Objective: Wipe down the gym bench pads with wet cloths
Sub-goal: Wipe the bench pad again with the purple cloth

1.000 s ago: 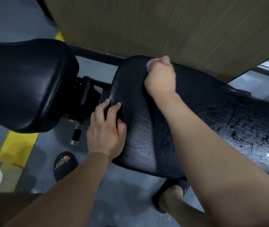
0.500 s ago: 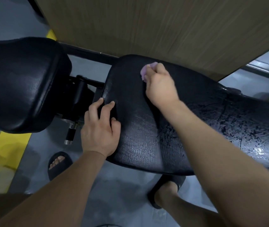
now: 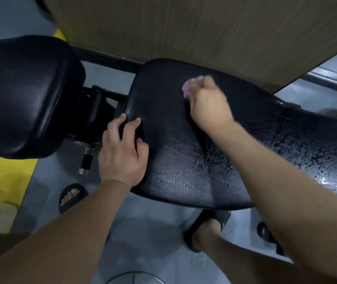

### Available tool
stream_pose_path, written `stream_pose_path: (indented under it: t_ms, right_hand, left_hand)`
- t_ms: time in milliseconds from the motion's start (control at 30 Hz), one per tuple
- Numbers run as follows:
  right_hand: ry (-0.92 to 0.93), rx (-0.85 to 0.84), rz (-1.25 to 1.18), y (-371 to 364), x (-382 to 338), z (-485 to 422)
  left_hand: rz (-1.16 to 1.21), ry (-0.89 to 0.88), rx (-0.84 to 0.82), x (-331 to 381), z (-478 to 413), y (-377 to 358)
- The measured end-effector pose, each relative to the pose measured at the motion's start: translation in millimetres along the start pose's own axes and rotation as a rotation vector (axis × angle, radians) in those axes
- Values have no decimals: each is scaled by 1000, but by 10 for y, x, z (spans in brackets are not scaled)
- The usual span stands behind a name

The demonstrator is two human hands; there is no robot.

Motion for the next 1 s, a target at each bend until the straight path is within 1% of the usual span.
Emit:
stream_pose_path:
  t_ms: [33,133,233,333,367,400,500,567,633,700,767,800,933,1000]
  right_hand:
    - [-21,5,38,4,110,-142]
    - [-89,-50,114,-19,292,-442]
    - [-140,8,17,38,88,-178]
    - [-62,-2,-38,164,-93,362]
    - [-11,1,-63,170,-102,475]
    - [1,12,-85,169,-90,481]
    - [-87,36,-73,95,60,75]
    - [-147,-82,-15,53,155,-287]
    - [-203,-137,-17,32,224,-466]
    - [-211,-84,-86,32,169,-384]
    - [-185,-28,-97,97,44,-100]
    - [-140,-35,-72,119,-21,67]
    - [77,-141,-35,323,-430,780]
    - [186,-187,-30,384,-567,996]
  left_hand:
    - [-3,-1,-1,-4,4,-3]
    - [2,5,-2,-7,9,3]
    - [0,1,-9,2,6,12]
    - [-2,10,-13,-1,6,13]
    - [-1,12,-12,-4,8,11]
    - [2,12,-9,-6,6,10]
    - [7,1,-12,-13,3,4]
    - [1,-8,-10,-16,-3,6]
    - [-3,-11,-9,-18,0,6]
    - [1,-11,-2,-19,4,7]
    - [8,-6,-2,-17,10,5]
    - [10,-1,-6,-18,7,5]
    - [4,5,-23,-16,-4,5]
    - [6,9,-24,-14,-5,5]
Point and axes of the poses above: each hand's wrist, its own z-axis away from the middle knuckle, its own y-axis out of the back of the hand, x = y × z, the point moved 1 cm from there along -z, towards the middle knuckle, and after that the axes turned 1 degree about -y, right-handed, at the moved point
